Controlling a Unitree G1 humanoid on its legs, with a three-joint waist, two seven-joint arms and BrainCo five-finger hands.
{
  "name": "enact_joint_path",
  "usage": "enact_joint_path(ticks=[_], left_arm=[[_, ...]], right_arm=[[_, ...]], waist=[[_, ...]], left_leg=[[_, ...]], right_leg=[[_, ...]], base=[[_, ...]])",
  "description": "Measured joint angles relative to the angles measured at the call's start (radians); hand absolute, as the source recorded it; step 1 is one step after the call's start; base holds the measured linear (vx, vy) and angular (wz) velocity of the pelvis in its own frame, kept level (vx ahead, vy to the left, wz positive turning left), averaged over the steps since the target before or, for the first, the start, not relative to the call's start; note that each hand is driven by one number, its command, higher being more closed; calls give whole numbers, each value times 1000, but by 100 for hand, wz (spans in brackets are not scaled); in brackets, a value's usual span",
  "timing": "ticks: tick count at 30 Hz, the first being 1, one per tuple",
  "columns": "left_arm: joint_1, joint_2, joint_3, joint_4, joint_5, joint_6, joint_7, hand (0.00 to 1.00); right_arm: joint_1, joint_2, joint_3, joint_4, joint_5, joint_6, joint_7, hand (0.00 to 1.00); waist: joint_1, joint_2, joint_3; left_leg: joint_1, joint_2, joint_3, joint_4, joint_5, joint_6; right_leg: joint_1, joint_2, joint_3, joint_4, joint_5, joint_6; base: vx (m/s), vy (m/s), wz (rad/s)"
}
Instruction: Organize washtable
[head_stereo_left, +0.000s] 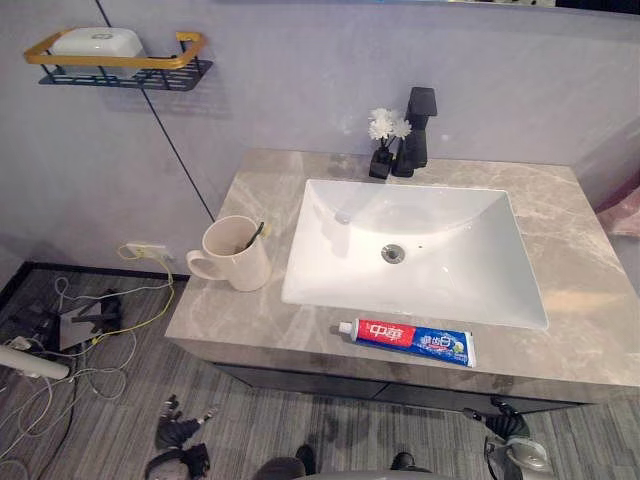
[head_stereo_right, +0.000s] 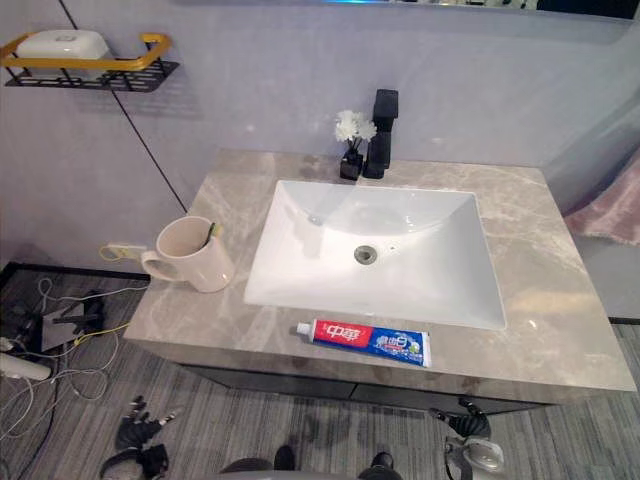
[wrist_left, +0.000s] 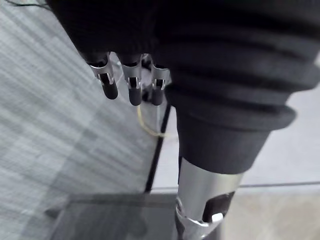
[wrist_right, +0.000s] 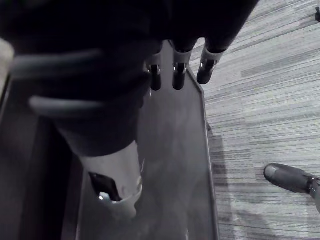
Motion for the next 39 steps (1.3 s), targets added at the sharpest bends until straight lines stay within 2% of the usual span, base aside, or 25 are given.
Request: enact_joint_path(ticks=[1,4,7,9,11,14,18,21,25,27,29,33,39], left_arm=[[-11,21,53,-93,2,-1,18,0],[-44,58,112,-265,17,-8,57,0],[-76,102,118,-430,80,-11,84,0],[-109,140,108,-556,162,-23,96,0],[-131,176,64,-656,203,-27,106,0],[-152,195,-59,-815,264,-62,103,0],[-182,197,-278,-940,333,-91,52,0],[-197,199,-428,-982,385,-97,9,0],[-263,205,-624,-972,401,-101,-69,0],[-292,205,-680,-940,406,-100,-94,0],[-306,205,-729,-915,413,-98,-115,0],[-344,196,-850,-841,433,-88,-156,0],[-347,124,-958,-732,473,-77,-181,0]], right_arm=[[7,-1,-7,-2,0,0,7,0],[34,-2,-9,-23,0,0,16,0],[44,-3,-9,-26,10,0,19,0],[49,-2,-8,-26,19,-1,34,0],[57,-1,-7,-26,20,-2,40,0],[59,-1,-1,-26,29,-5,59,0],[59,0,42,-26,38,-8,62,0],[49,1,70,-26,38,-8,71,0],[30,3,123,-26,37,-13,80,0],[29,8,135,-26,37,-15,81,0],[24,14,145,-26,37,-16,80,0],[24,25,146,-25,37,-16,80,0],[27,45,146,-25,35,-16,80,0]], waist=[[16,3,-2],[21,5,-3],[21,5,-4],[21,5,-4],[20,6,-5],[18,12,-9],[9,21,-16],[-10,22,-16],[-14,17,-19],[-18,14,-21],[-35,7,-25],[-36,2,-28],[-37,-1,-29]], left_leg=[[0,1,-2,2,1,1],[-14,-3,-15,18,0,1],[-21,-8,-27,28,0,1],[-21,-10,-33,34,0,1],[-15,-10,-40,36,0,1],[-18,-10,-42,45,-1,2],[-18,-6,-40,56,-3,6],[-19,-5,-36,59,-3,6],[-37,6,-11,58,-3,5],[-36,9,-6,63,-4,4],[-37,10,-4,64,-4,3],[-37,14,3,65,-6,0],[-40,18,6,67,-7,-1]], right_leg=[[0,0,1,0,0,0],[2,1,-3,0,-1,1],[4,-2,-14,0,-1,1],[11,-4,-25,0,-1,1],[22,-4,-27,0,-1,1],[24,-4,-28,3,-1,0],[27,-3,-26,5,-4,-5],[26,-2,-25,5,-3,-6],[-4,5,2,1,9,-11],[-3,11,7,0,10,-11],[-3,13,7,0,11,-10],[-8,15,18,-1,11,-10],[-15,15,26,2,11,-11]], base=[[0,0,0],[12,3,10],[11,20,13],[-7,18,10],[-17,16,10],[-39,18,2],[-37,15,-1],[-19,11,-3],[-12,17,-16],[24,-1,-9],[16,3,-1],[16,20,-8],[-3,7,-3]])
